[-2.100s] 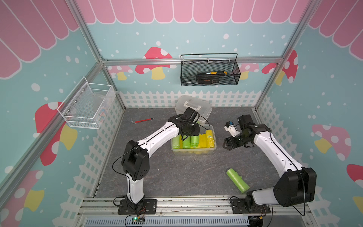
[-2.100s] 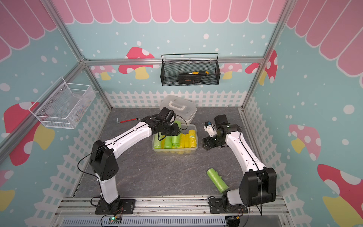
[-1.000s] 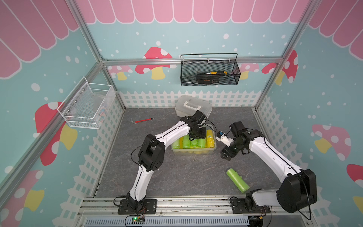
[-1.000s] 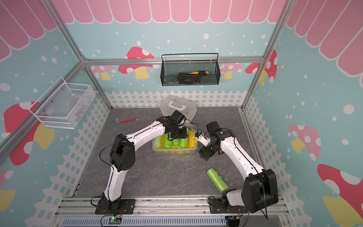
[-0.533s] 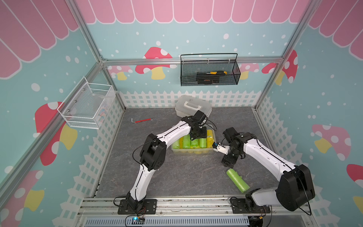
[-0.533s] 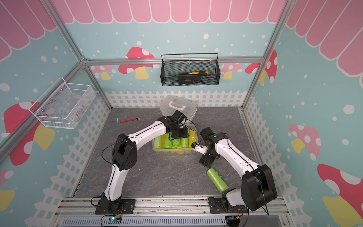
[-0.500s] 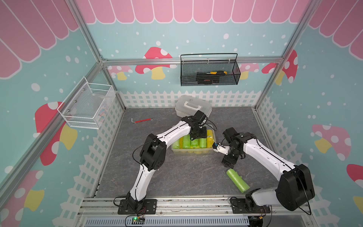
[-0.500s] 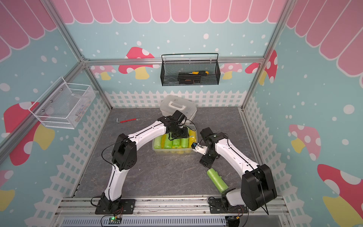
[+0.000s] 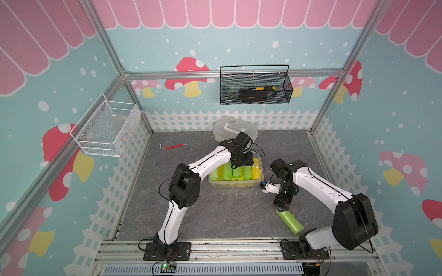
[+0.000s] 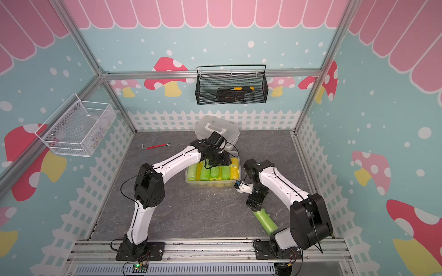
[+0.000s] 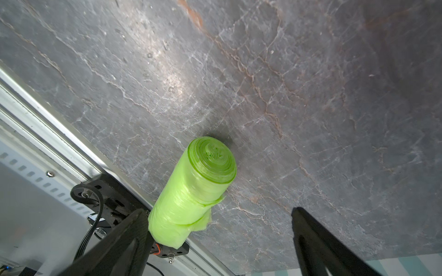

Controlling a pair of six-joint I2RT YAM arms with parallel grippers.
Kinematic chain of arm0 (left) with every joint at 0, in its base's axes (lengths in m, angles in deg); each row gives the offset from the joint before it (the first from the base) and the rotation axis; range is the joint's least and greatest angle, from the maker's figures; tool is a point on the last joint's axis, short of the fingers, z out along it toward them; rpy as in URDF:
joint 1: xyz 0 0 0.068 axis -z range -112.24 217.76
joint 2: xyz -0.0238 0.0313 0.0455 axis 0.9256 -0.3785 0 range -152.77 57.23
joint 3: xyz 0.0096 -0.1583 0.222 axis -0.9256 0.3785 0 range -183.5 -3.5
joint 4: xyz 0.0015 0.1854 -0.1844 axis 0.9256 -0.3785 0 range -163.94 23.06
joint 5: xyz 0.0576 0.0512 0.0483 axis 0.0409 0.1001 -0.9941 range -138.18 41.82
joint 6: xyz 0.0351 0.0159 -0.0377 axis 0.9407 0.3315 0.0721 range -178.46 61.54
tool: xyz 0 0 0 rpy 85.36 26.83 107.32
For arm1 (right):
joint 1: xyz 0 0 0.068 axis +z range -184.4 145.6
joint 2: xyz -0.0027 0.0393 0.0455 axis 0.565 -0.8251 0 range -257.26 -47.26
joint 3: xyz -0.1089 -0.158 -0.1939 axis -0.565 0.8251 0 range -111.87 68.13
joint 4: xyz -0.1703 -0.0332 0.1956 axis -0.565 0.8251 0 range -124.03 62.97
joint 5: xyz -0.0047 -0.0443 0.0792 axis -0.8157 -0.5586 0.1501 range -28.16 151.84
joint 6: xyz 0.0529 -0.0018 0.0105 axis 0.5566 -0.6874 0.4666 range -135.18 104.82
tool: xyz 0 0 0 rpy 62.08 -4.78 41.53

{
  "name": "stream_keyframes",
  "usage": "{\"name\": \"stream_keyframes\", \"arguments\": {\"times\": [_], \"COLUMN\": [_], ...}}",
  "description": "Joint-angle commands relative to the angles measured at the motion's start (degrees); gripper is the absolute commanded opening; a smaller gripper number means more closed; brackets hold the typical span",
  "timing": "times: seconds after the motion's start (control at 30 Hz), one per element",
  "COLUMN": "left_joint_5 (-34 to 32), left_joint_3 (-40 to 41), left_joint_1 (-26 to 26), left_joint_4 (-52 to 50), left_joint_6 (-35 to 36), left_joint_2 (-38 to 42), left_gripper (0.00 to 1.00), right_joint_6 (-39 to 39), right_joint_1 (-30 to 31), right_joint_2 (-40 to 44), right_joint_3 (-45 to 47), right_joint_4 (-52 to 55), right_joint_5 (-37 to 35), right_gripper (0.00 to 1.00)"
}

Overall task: Put the roll of trash bags into the storage box
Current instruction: Place the roll of trash bags in the storage box, then move the roll of trash bags to the center of the board.

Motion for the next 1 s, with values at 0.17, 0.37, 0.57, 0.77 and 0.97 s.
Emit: {"name": "stream_keyframes", "arguments": {"times": [0.17, 0.37, 0.57, 0.77, 0.97], "left_joint_5": [-1.0, -1.0, -0.9, -1.0, -1.0], "left_joint_3": [2.8, 2.9, 5.1, 8.7, 11.9], "left_joint_1": [-0.3, -0.9, -2.3, -4.1, -5.2], "left_joint_4": [2.7, 3.2, 4.3, 6.4, 8.1], "left_joint_6": [0.7, 0.4, 0.0, -0.9, -1.5], "left_joint_2": [10.5, 13.2, 15.7, 18.7, 21.1], "left_gripper": [0.59, 0.59, 0.59, 0.59, 0.59], "right_joint_6": [-0.3, -0.8, -1.2, -1.6, -2.1], "right_joint_1": [0.1, 0.2, 0.3, 1.3, 2.5], "right_joint_2": [-2.3, -2.1, -2.0, -4.3, -7.6], "right_joint_3": [2.8, 5.2, 6.9, 7.2, 7.2], "right_joint_4": [0.8, -0.7, -1.9, -2.3, -3.2], "right_joint_5": [-0.5, -0.6, -0.7, -0.6, -0.3], "right_gripper": [0.96, 0.97, 0.97, 0.93, 0.84]}}
